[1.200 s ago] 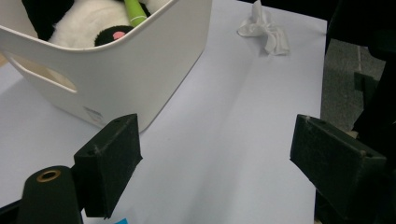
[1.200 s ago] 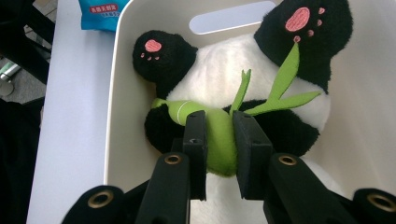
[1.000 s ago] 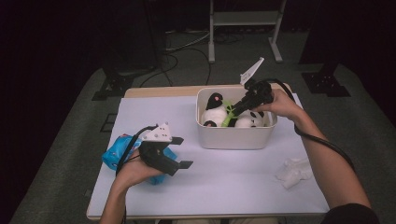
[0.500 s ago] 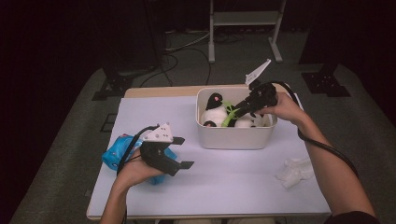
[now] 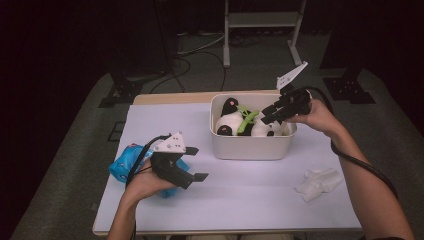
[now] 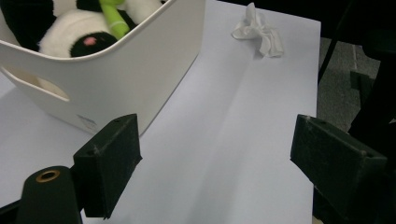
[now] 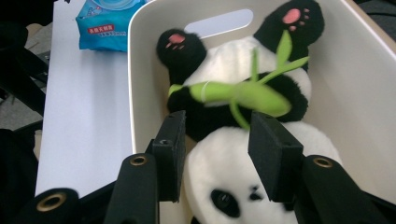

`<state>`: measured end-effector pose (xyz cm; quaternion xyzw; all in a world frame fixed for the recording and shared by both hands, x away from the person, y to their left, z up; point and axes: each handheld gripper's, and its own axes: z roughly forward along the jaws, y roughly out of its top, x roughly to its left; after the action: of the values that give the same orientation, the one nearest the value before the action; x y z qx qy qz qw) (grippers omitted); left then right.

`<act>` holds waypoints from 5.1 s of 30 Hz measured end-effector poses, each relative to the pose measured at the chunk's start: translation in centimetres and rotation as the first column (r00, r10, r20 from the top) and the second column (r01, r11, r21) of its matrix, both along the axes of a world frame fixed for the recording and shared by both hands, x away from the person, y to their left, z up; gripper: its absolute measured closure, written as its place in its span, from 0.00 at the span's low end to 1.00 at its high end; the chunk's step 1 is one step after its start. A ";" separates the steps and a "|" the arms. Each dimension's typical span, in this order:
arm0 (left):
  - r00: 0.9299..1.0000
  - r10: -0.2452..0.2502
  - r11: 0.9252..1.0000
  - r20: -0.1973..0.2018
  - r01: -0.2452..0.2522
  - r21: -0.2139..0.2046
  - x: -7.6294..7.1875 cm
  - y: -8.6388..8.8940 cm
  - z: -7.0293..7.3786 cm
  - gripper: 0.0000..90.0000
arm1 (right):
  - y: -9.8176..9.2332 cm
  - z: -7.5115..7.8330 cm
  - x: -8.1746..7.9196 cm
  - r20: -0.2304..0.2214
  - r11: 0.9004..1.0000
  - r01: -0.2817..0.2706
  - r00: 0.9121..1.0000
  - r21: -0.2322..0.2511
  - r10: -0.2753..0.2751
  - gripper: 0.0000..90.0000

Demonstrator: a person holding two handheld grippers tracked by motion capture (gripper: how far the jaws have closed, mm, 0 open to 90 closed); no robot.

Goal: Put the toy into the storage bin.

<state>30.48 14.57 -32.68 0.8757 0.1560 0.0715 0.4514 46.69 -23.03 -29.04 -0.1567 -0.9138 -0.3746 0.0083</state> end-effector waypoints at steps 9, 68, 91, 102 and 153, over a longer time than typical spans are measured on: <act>1.000 0.005 1.000 0.001 -0.005 0.000 0.0 0.2 -0.1 0.17 | -1.8 0.8 -1.2 0.018 0.999 0.026 0.999 0.024 -0.026 0.61; 1.000 0.012 1.000 -0.008 -0.012 0.001 0.1 -0.4 -1.0 0.16 | -8.1 -1.0 -6.3 0.020 0.989 0.128 0.991 0.080 -0.130 0.58; 1.000 0.016 1.000 0.004 -0.016 0.005 0.2 -0.5 -1.2 0.17 | -9.9 -3.9 -8.5 -0.006 0.985 0.149 0.989 0.086 -0.149 0.58; 1.000 0.020 1.000 0.002 -0.020 0.005 0.3 -0.4 -1.5 0.16 | -10.1 -5.2 -9.6 -0.009 0.984 0.155 0.988 0.093 -0.155 0.57; 1.000 0.018 1.000 0.007 -0.018 0.014 0.3 -0.5 -1.8 0.17 | -11.5 -11.2 -13.5 -0.069 0.968 0.214 0.976 0.128 -0.206 0.56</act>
<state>30.74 14.09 -34.46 0.8772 0.1617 0.0796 0.4450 33.20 -34.50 -40.26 -0.2619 -0.8641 -0.4299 0.0043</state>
